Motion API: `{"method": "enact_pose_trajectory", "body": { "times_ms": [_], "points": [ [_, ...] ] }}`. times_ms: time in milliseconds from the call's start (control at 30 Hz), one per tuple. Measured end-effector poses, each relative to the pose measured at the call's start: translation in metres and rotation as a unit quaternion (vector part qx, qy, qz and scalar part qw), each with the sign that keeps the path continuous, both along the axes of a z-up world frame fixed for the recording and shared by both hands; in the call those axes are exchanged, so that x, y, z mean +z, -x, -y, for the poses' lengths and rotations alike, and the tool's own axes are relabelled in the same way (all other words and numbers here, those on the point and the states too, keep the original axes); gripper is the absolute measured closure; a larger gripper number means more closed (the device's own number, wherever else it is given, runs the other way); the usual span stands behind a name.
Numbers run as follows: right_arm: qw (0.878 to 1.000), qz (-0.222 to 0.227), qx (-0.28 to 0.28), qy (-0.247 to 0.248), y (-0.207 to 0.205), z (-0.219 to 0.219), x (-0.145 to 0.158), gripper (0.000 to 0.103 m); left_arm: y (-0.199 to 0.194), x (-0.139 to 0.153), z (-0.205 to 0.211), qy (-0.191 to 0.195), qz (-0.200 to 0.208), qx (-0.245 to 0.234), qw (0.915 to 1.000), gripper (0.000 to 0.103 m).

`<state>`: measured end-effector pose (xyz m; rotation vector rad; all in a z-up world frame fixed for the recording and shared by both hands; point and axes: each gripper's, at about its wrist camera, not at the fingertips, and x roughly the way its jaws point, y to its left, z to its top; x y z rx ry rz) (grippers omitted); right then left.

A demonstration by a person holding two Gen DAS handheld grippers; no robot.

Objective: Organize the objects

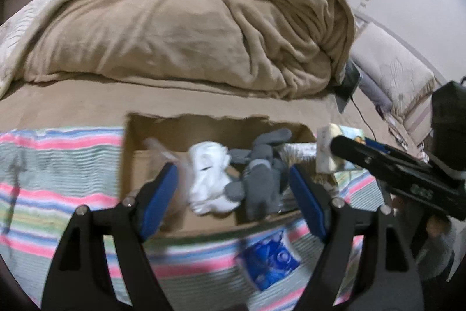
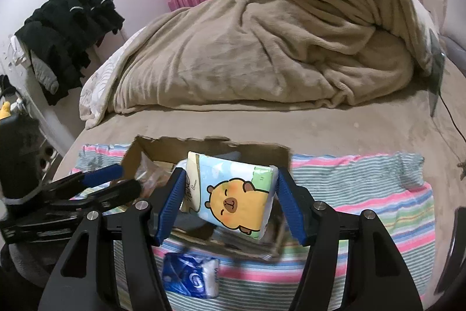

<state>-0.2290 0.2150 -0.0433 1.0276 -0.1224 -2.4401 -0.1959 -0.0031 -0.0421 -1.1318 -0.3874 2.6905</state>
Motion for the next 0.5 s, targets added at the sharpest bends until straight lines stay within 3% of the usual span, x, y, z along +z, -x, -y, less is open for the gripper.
{"method": "enact_pose_trajectory", "body": {
  "times_ms": [333,500],
  "points": [
    [0.999,0.02,0.025,-0.013,0.019,0.046,-0.003,0.038,-0.034,-0.001,0.069,-0.018,-0.009,0.057,0.9982,0.023],
    [0.998,0.051,0.01,-0.03,0.04,0.063,-0.024,0.037,-0.039,-0.01,0.091,-0.029,-0.006,0.072,0.9969,0.023]
  ]
}}
